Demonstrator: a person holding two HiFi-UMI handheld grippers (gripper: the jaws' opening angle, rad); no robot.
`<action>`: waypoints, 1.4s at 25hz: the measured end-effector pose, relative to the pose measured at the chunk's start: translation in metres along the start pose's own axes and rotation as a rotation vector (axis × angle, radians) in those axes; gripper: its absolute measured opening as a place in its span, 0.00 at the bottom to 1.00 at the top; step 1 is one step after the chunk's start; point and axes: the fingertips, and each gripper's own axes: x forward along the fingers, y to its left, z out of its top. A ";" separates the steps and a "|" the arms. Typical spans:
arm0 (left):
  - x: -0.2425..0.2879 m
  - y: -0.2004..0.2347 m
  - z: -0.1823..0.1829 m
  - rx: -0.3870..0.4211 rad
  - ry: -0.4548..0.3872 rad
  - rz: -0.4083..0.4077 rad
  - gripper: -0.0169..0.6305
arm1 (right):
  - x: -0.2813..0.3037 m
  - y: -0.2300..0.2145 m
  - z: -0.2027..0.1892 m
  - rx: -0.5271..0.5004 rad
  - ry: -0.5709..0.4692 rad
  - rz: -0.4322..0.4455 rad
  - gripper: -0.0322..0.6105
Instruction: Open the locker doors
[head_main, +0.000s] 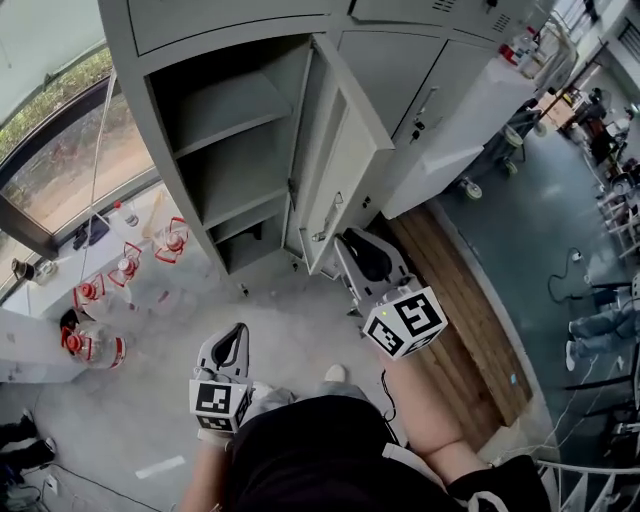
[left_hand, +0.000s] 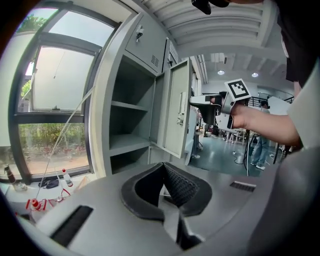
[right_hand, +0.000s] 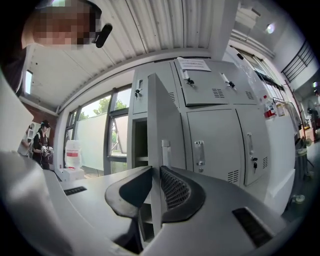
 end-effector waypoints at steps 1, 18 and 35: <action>0.006 -0.006 0.002 0.007 0.001 -0.010 0.05 | -0.004 -0.007 0.001 0.004 -0.002 -0.003 0.18; 0.068 -0.074 0.033 0.037 0.028 0.008 0.05 | -0.040 -0.134 0.004 0.062 -0.045 -0.087 0.09; 0.097 -0.118 0.035 0.027 0.059 0.109 0.05 | -0.030 -0.198 0.005 0.118 -0.096 -0.004 0.10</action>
